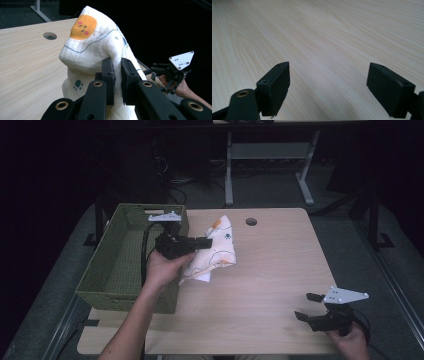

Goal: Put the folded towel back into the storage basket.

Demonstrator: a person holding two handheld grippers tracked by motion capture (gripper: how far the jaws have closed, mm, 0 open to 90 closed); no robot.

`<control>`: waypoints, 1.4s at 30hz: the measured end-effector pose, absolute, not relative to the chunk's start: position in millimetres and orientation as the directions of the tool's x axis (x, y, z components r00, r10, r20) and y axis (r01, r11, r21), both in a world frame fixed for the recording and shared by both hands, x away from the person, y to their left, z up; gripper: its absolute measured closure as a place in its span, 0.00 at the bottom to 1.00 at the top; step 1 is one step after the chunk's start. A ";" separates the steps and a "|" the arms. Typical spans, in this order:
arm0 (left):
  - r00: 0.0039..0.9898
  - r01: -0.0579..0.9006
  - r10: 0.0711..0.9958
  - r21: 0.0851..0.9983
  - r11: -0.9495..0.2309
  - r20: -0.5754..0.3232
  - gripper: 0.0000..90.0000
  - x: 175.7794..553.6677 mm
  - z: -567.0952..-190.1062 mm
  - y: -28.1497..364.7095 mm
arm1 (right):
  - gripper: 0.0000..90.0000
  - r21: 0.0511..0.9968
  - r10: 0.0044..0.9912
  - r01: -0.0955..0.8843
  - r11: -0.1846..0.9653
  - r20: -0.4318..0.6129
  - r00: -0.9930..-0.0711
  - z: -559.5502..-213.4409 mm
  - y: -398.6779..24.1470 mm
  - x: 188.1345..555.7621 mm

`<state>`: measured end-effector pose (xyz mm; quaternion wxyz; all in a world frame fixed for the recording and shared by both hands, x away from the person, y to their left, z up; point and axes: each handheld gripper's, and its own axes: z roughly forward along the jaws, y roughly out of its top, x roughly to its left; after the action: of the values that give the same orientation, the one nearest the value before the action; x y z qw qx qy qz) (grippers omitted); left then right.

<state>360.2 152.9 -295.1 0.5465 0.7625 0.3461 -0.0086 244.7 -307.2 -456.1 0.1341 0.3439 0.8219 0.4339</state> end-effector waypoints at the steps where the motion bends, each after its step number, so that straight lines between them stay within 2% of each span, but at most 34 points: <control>1: 0.760 0.537 0.518 0.828 -0.163 -0.391 0.92 360.2 -295.1 152.9 | 0.21 0.805 0.682 0.449 0.387 0.078 -0.728 -456.1 -307.2 244.7; 42: 0.728 0.540 0.552 0.836 -0.099 -0.406 0.92 361.8 -280.6 212.3 | 0.21 0.804 0.685 0.449 0.389 0.073 -0.725 -454.8 -307.4 245.4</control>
<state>361.8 212.3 -280.6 0.5611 0.7412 0.3684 0.0051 245.4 -307.4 -454.8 0.1367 0.3450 0.8221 0.4319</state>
